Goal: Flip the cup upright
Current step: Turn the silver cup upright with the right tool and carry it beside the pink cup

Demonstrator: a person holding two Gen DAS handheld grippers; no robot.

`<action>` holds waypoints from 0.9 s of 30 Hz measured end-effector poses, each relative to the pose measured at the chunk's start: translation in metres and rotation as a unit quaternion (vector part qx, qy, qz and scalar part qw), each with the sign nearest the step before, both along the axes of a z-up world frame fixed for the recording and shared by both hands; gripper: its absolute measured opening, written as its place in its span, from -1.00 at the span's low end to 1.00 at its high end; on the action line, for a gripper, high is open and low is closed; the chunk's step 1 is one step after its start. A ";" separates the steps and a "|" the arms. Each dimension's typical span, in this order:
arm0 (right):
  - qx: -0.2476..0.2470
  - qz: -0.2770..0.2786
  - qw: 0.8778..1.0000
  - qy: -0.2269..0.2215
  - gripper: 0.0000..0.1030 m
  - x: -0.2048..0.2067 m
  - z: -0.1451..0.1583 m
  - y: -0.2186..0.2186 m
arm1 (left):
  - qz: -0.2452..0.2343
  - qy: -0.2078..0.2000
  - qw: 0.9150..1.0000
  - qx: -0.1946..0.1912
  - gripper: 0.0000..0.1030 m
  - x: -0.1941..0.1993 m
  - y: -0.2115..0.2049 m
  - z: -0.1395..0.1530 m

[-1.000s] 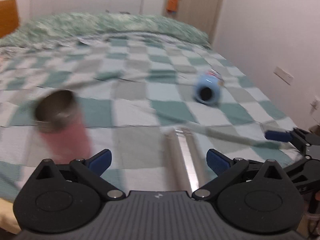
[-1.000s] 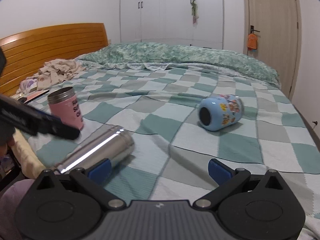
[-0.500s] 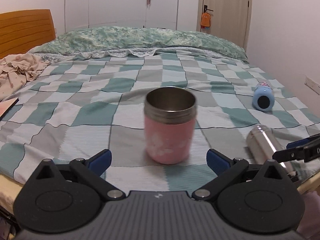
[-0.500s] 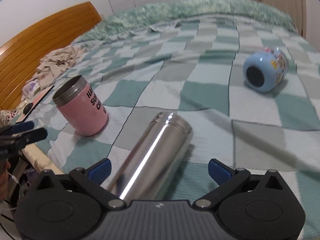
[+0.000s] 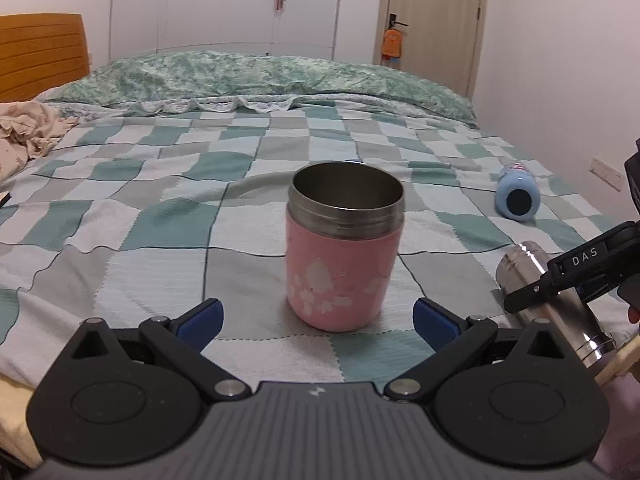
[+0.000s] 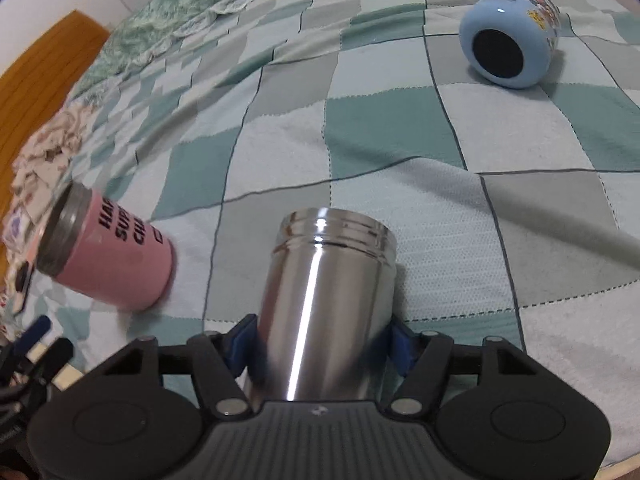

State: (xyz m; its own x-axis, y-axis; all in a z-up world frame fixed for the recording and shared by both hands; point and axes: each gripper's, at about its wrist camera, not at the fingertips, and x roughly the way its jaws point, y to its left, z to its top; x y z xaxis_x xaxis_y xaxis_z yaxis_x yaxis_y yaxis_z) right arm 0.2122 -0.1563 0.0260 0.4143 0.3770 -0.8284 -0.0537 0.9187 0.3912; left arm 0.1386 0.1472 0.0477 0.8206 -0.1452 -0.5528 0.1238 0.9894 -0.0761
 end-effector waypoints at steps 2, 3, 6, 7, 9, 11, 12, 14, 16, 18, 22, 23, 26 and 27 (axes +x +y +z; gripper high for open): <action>-0.007 0.011 1.000 -0.025 0.26 -0.009 0.005 0.001 | 0.000 0.000 1.000 -0.004 1.00 0.001 0.000 -0.001; -0.007 0.014 0.999 -0.038 0.26 -0.015 0.006 0.001 | -0.001 -0.001 1.000 -0.008 1.00 0.001 0.000 -0.001; 0.012 0.013 0.997 -0.080 0.26 -0.034 0.013 -0.004 | -0.008 -0.005 1.000 -0.019 1.00 0.001 -0.001 -0.001; 0.015 0.014 0.995 -0.096 0.26 -0.040 0.016 -0.005 | -0.010 -0.007 1.000 -0.020 1.00 0.000 -0.001 -0.001; 0.027 0.022 0.991 -0.128 0.25 -0.051 0.020 -0.009 | -0.014 -0.011 1.000 -0.020 1.00 0.000 -0.002 0.000; 0.035 0.030 0.987 -0.155 0.25 -0.058 0.025 -0.011 | -0.010 -0.019 1.000 -0.022 1.00 -0.002 -0.002 0.002; 0.037 0.034 0.985 -0.167 0.25 -0.061 0.028 -0.011 | -0.005 -0.027 0.999 -0.026 1.00 -0.003 -0.001 0.003; 0.039 0.045 0.980 -0.190 0.24 -0.065 0.035 -0.008 | -0.004 -0.039 0.999 -0.034 1.00 -0.005 0.001 0.007; 0.039 0.060 0.973 -0.220 0.24 -0.068 0.045 -0.003 | -0.003 -0.048 0.998 -0.034 1.00 -0.007 0.001 0.011; 0.033 0.075 0.964 -0.251 0.23 -0.071 0.055 0.006 | 0.000 -0.056 0.998 -0.026 1.00 -0.009 -0.001 0.015; 0.002 0.099 0.941 -0.323 0.22 -0.066 0.074 0.029 | 0.003 -0.073 0.997 -0.024 1.00 -0.012 0.000 0.023; -0.007 0.103 0.933 -0.343 0.22 -0.064 0.077 0.037 | 0.005 -0.075 0.997 -0.023 1.00 -0.013 0.000 0.024; -0.031 0.110 0.915 -0.387 0.22 -0.054 0.082 0.059 | 0.014 -0.078 0.997 -0.019 1.00 -0.013 0.001 0.025; -0.035 0.109 0.910 -0.398 0.22 -0.047 0.081 0.066 | 0.017 -0.077 0.997 -0.018 1.00 -0.013 0.002 0.024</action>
